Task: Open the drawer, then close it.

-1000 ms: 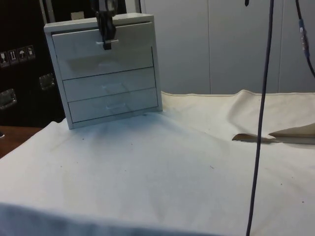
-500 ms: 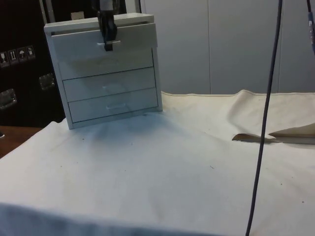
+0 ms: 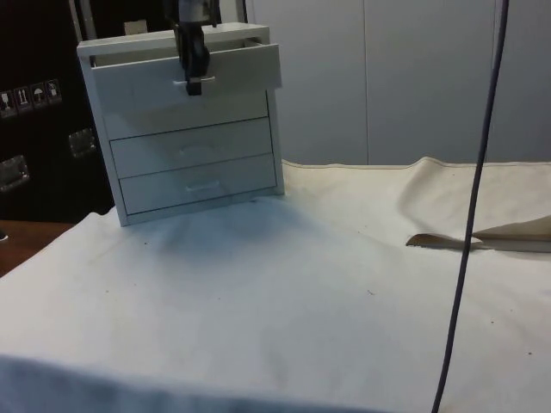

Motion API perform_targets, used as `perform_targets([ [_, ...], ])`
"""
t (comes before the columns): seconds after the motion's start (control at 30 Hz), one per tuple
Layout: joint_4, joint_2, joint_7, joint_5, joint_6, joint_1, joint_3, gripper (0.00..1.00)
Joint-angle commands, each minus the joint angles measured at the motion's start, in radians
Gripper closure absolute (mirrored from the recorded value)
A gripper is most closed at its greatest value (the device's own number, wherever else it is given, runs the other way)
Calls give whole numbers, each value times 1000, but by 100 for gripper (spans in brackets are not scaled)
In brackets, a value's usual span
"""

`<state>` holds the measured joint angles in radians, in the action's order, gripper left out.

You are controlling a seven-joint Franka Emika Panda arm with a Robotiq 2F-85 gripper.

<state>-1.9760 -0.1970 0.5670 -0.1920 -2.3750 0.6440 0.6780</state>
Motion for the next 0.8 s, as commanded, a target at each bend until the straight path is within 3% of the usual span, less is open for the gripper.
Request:
perform_targets([
  [0.0,-30,27,-29,-34,-15,13,2,100],
  [0.23,-68,67,-84,-75,-11,12,-31,100],
  [0.27,-47,47,-65,-49,-1,1,-36,100],
  [0.3,-73,73,-92,-81,-10,12,-35,100],
  [0.5,-107,108,-144,-117,-9,10,-68,100],
  [0.53,-92,92,-126,-94,-1,1,-72,100],
  [0.57,-113,113,-151,-121,-8,9,-72,100],
  [0.77,-149,149,-200,-156,-7,7,-103,100],
])
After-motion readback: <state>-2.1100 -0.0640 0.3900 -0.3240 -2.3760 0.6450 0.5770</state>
